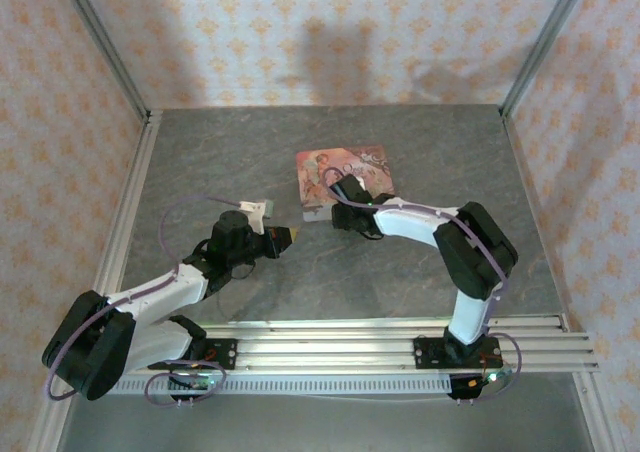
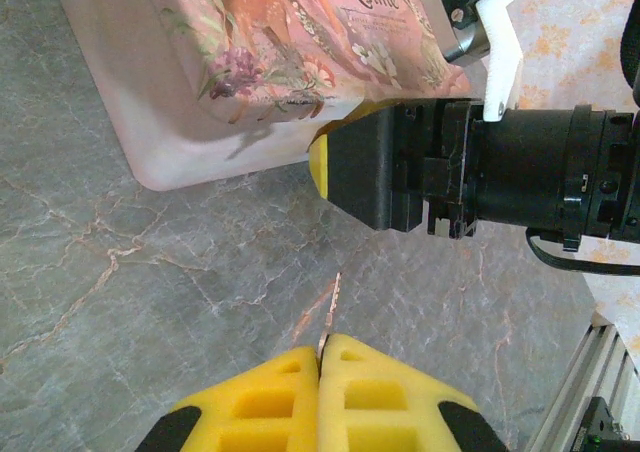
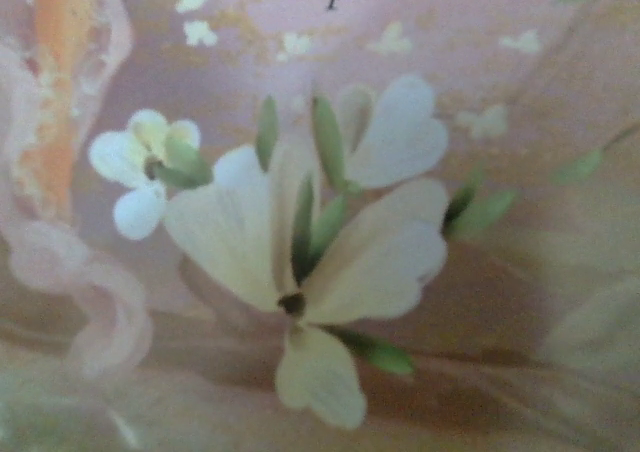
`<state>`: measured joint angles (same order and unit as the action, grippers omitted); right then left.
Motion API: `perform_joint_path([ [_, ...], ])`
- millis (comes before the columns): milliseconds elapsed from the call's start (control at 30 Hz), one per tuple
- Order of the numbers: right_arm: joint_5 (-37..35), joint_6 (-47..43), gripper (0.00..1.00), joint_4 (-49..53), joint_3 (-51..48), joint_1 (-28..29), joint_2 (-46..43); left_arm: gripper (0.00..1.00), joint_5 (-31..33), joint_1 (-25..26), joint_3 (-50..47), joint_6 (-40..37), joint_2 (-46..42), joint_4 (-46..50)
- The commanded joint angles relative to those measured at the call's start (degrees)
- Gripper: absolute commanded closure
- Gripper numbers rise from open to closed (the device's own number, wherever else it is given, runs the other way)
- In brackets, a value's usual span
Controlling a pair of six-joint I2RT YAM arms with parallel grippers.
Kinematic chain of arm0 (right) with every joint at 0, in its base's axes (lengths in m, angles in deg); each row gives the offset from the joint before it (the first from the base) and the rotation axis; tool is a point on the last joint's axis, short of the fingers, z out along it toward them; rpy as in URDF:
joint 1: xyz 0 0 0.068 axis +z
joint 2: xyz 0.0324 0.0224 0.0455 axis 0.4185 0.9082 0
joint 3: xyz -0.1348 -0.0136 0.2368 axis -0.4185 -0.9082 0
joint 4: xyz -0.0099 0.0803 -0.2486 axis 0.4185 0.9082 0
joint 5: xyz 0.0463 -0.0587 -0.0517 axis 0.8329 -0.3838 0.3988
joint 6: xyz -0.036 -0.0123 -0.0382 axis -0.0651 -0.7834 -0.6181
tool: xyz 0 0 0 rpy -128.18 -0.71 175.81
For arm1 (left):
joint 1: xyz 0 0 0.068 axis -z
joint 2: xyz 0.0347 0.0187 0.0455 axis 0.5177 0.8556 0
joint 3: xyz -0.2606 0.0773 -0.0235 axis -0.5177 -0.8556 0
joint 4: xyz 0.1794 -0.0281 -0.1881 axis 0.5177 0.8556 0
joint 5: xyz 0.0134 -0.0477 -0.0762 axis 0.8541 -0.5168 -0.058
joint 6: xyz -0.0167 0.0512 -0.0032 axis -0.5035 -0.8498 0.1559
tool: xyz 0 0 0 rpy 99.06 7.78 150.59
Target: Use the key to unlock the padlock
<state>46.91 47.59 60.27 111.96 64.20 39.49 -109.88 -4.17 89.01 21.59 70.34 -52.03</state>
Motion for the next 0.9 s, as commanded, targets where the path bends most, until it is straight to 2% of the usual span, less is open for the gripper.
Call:
perform_joint_path([
  [0, -2.29, -1.13, 0.51, 1.22, 2.01, 0.18, 1.44, 1.0, 1.61, 0.33, -0.82, -1.88, -1.08, 0.84],
  [300, -3.15, -2.05, 0.58, 1.29, 3.51, 0.18, 3.09, 1.0, 1.61, 0.33, -1.25, -1.9, -1.09, 0.91],
  [367, -3.42, -2.3, 0.63, 0.97, 3.61, 0.18, 3.08, 1.0, 1.62, 0.33, -1.42, -1.9, -1.16, 0.91],
  [633, -1.85, -3.7, 0.93, 1.35, 3.88, 0.18, 1.6, 1.0, 1.23, 0.33, -2.37, -3.46, -1.78, 0.23],
  [733, 0.58, -3.86, 0.99, 1.96, 3.88, 0.18, 0.03, 1.0, 0.65, 0.46, -3.4, -2.98, -3.07, -2.26],
  [867, 6.27, -4.15, 1.0, 2.96, 3.74, 0.01, -2.54, 1.0, 3.13, 2.0, -2.8, -5.95, -7.57, 2.23],
])
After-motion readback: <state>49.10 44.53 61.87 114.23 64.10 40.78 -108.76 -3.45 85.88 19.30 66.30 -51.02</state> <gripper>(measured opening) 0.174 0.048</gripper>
